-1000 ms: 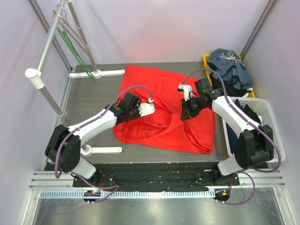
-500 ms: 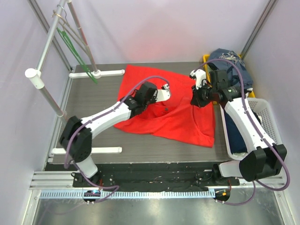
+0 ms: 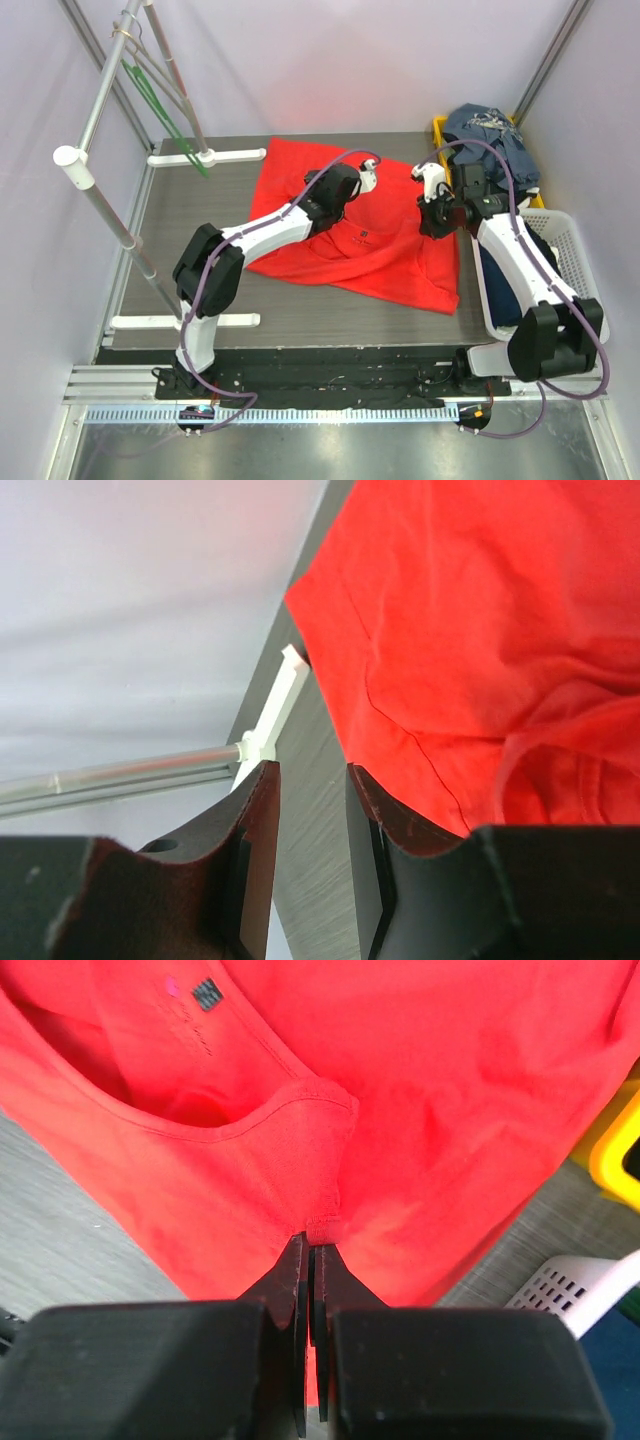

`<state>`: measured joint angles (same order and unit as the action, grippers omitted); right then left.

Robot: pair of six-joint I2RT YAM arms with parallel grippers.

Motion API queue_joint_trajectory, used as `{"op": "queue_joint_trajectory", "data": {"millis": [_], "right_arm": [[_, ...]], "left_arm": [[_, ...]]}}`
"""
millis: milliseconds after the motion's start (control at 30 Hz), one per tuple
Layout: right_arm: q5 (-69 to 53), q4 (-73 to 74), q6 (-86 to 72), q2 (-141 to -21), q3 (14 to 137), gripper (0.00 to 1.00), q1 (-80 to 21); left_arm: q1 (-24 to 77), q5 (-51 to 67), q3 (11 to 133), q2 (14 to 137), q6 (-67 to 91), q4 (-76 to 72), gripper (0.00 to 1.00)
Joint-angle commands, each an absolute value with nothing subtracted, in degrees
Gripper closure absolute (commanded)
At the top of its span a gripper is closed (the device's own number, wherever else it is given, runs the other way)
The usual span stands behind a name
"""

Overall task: Place the tank top on the hanger
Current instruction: Adjust the tank top at the center of the board.

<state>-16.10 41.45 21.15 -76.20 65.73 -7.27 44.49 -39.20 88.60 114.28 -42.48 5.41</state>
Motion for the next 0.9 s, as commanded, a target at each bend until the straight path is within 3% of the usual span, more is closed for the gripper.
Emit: {"op": "queue_joint_trajectory", "data": {"millis": [0,100,133,267,433,500,733,867], "right_arm": [[-11.4,34.9,21.2,-80.8,66.5,0.95,-7.2],[-9.9,34.1,20.0,-84.2,68.2,0.85,-7.2],[-8.5,33.7,18.9,-84.6,68.4,0.82,-7.3],[-2.8,31.2,16.6,-85.3,68.6,0.53,-7.2],[-2.5,30.7,14.9,-80.2,69.9,0.33,-7.3],[-6.8,31.7,13.8,-79.2,71.4,0.29,-7.9],[-18.3,31.4,4.8,-86.9,82.3,0.30,-18.0],[-20.8,30.2,0.1,-100.2,89.6,0.31,-23.9]], "left_arm": [[44.4,-42.5,91.1,115.4,-42.0,0.4,0.63],[43.9,-42.0,89.0,114.7,-41.1,0.4,0.57],[43.8,-41.8,88.4,114.3,-40.7,0.4,0.50],[41.0,-40.9,85.1,112.4,-37.5,0.4,0.30],[33.5,-31.9,82.5,105.7,-29.0,6.7,0.08],[31.3,-29.4,81.0,102.6,-26.1,7.8,0.00],[25.6,-25.0,68.2,87.2,-23.6,9.0,0.00],[23.1,-23.9,63.7,79.4,-22.2,11.4,0.00]]}}
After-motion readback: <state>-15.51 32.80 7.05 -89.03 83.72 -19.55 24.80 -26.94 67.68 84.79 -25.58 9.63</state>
